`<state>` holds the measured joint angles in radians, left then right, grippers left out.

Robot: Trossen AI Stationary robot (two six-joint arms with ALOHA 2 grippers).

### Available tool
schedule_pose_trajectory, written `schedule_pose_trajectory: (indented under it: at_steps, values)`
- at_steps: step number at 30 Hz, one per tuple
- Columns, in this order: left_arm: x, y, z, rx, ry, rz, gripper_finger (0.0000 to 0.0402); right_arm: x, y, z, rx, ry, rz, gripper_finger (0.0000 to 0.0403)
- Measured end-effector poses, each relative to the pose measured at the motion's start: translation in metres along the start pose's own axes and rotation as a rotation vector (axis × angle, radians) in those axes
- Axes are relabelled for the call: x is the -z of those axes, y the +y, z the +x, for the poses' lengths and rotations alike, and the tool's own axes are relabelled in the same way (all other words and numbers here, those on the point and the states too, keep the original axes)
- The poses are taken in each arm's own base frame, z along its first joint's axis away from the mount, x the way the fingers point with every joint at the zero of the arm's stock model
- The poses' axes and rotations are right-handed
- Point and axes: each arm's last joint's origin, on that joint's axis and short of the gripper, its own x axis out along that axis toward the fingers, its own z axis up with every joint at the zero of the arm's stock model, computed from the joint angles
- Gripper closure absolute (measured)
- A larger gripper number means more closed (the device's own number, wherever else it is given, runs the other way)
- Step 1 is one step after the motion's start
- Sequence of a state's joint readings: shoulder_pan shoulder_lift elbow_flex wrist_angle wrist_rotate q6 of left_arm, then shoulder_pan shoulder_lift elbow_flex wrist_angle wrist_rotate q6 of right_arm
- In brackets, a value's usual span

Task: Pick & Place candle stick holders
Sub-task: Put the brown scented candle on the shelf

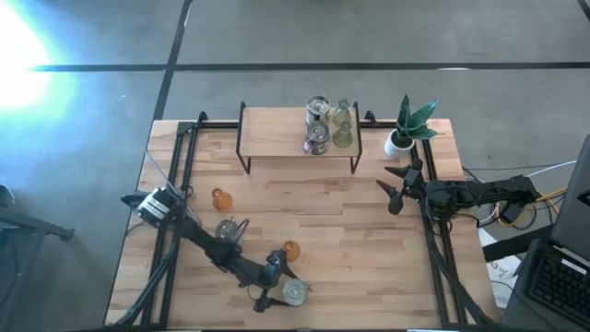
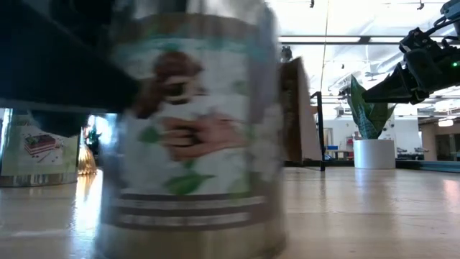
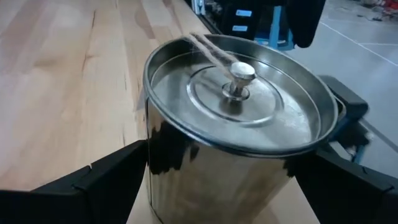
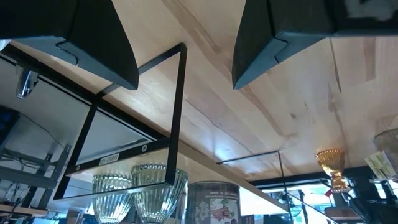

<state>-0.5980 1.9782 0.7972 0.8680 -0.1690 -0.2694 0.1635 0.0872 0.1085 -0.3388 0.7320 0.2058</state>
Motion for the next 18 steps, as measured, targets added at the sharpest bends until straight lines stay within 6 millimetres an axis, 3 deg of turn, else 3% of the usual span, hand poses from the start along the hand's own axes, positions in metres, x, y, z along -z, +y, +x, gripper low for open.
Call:
schedule_pose_trajectory:
  at_steps: [7,11,18]
  values:
    - [-0.004,0.000,0.015,0.002,-0.024,-0.012,0.0012,0.000,0.000,0.000,0.000,0.000,0.000,0.0152]
    - [-0.005,0.001,0.016,0.004,-0.020,-0.093,0.0012,0.000,0.000,0.000,0.000,0.000,0.000,0.0152]
    - [-0.004,0.002,0.016,-0.002,-0.012,-0.056,0.0012,0.000,0.000,0.000,0.000,0.000,0.000,0.0152]
